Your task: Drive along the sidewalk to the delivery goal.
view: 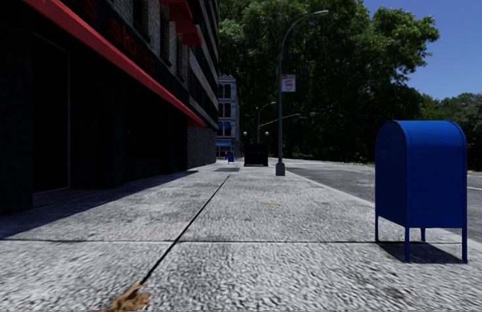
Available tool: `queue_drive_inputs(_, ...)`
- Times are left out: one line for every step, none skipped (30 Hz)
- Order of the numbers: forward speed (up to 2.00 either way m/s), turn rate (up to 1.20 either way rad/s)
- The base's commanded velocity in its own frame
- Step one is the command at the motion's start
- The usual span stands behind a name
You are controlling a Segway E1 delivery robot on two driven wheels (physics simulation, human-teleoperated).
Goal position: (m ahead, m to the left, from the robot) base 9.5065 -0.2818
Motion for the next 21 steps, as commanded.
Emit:
queue_drive_inputs(2.0, 0.0)
queue_drive_inputs(2.0, 0.0)
queue_drive_inputs(2.0, 0.0)
queue_drive_inputs(2.0, 0.0)
queue_drive_inputs(2.0, 0.0)
queue_drive_inputs(2.0, 0.0)
queue_drive_inputs(2.0, 0.0)
queue_drive_inputs(2.0, 0.0)
queue_drive_inputs(2.0, 0.0)
queue_drive_inputs(2.0, 0.0)
queue_drive_inputs(2.0, 0.0)
queue_drive_inputs(2.0, 0.0)
queue_drive_inputs(2.0, 0.0)
queue_drive_inputs(2.0, 0.0)
queue_drive_inputs(2.0, 0.0)
queue_drive_inputs(2.0, 0.0)
queue_drive_inputs(2.0, 0.0)
queue_drive_inputs(2.0, 0.0)
queue_drive_inputs(2.0, 0.0)
queue_drive_inputs(2.0, 0.0)
queue_drive_inputs(2.0, 0.0)
